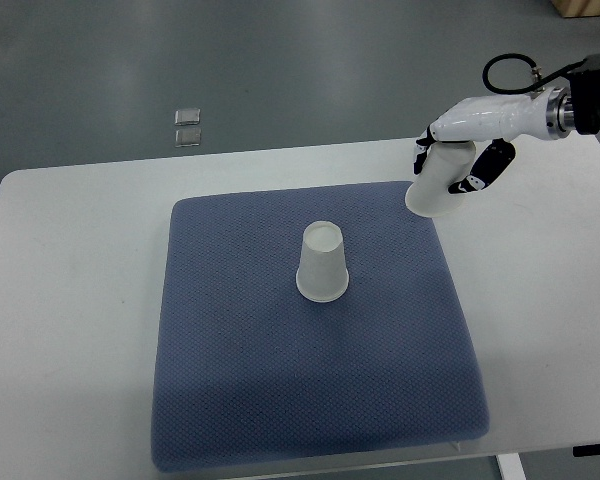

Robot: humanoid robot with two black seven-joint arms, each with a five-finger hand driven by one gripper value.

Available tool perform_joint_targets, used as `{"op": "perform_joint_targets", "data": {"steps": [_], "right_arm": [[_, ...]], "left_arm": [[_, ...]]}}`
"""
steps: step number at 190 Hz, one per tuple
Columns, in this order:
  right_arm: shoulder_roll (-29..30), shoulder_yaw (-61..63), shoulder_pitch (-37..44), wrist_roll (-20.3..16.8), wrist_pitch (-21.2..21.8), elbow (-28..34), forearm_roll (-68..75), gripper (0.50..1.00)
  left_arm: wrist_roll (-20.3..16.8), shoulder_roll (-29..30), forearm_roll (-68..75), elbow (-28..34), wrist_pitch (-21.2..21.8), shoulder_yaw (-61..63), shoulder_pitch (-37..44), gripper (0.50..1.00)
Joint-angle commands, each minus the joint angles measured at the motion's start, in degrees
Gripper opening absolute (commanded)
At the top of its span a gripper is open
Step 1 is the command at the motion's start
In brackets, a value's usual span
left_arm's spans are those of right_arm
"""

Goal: Stack paper cups
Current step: 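Lift the cup with the right hand and carry it over the upside-down cup, then lower the held cup onto the upside-down cup on the pad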

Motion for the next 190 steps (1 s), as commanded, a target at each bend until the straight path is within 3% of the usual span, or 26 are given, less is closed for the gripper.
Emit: {"op": "perform_joint_targets", "data": {"steps": [1, 20, 94, 190], "right_arm": [[-0.02, 0.17, 2.69, 0.11, 2.62, 2.46, 1.49, 0.656], [0.86, 0.25, 4.0, 0.2, 4.28, 4.39, 3.95, 0.656], [8.42, 0.34, 5.76, 0.02, 4.37, 4.83, 6.06, 0.658], [13.96, 0.08, 2.6, -0.41, 3.76, -0.7, 5.54, 0.658]], "left_arm": [[0.0, 0.0, 0.0, 0.0, 0.0, 0.01, 0.0, 1.0], [0.0, 0.0, 0.0, 0.0, 0.0, 0.01, 0.0, 1.0], [0.0, 0.0, 0.0, 0.0, 0.0, 0.01, 0.0, 1.0], [0.0, 0.0, 0.0, 0.0, 0.0, 0.01, 0.0, 1.0]]}}
